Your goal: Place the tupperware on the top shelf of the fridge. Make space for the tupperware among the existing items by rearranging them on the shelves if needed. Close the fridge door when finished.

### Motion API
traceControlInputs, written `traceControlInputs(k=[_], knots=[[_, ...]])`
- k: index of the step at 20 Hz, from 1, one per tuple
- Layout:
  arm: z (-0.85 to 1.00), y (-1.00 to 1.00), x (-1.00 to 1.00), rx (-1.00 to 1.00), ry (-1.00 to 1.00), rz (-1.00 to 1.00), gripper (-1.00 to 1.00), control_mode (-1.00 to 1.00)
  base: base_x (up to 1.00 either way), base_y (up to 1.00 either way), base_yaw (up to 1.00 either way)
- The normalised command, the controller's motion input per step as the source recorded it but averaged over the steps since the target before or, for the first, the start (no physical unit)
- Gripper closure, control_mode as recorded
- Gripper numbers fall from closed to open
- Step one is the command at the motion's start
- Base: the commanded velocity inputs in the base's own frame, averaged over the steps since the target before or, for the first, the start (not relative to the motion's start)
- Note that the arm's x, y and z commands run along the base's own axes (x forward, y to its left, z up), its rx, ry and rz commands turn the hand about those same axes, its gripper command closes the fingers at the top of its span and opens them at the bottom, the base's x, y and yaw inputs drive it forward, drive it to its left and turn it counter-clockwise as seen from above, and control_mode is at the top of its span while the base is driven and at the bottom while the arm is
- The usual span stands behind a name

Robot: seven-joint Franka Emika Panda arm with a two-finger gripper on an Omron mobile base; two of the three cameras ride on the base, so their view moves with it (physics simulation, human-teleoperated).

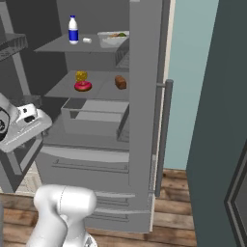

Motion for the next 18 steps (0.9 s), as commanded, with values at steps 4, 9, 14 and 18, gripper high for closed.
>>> traceControlInputs(k=[4, 9, 14, 18], knots=[[-0.05, 0.57, -0.24, -0.15, 0.0, 0.12, -1.0, -1.0, 0.0, 0.0, 0.0], [-0.09, 0.56, -0.11, -0.14, -0.01, 0.13, -1.0, -1.0, 0.0, 0.0, 0.0], [-0.05, 0.65, -0.05, -0.16, 0.0, 0.09, -1.0, -1.0, 0.0, 0.0, 0.0], [-0.05, 0.74, -0.01, -0.18, -0.01, 0.04, -1.0, -1.0, 0.0, 0.0, 0.0]])
